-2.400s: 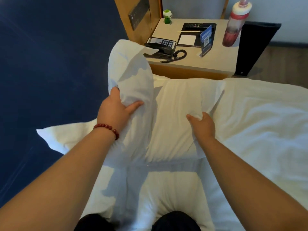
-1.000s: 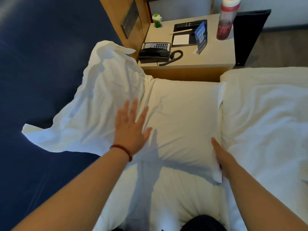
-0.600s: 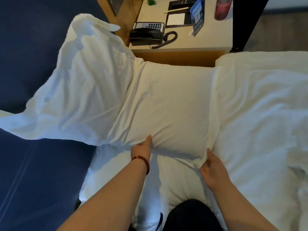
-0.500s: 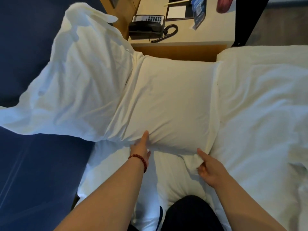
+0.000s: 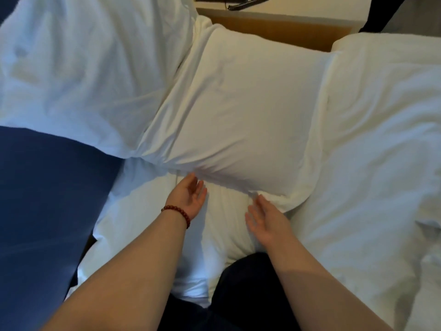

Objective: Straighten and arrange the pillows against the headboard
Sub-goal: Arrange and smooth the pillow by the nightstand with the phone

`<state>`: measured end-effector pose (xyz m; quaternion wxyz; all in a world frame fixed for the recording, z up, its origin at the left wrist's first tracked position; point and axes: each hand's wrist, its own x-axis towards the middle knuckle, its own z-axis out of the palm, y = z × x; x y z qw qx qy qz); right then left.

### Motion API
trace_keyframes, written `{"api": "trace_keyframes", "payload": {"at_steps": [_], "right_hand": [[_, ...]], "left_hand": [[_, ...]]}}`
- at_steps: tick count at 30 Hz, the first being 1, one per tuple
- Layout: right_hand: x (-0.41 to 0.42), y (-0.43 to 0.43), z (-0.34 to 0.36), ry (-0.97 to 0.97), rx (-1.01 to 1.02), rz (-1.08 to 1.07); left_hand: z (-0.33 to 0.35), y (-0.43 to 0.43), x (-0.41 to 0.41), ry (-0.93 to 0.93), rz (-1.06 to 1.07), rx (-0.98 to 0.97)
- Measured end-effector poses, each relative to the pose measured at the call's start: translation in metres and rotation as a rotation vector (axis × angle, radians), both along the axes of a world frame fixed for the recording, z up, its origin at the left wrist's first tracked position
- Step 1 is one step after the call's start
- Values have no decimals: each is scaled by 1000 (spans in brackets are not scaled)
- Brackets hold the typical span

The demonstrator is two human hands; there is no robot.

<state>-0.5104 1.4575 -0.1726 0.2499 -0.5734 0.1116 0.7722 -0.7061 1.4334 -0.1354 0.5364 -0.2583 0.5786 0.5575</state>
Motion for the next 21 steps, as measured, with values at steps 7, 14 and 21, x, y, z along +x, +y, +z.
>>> {"api": "trace_keyframes", "payload": {"at_steps": [7,14,21], "right_hand": [[16,-3,5,-146,37,-496],[-40,-13,-6,118,1,-161],[-34,0,-24,-138,184,-175]], "left_hand": [[-2,13,-13,0,44,115],[-23,-8,-20,187,-2,31],[0,-9,-65,162,136,208]]}}
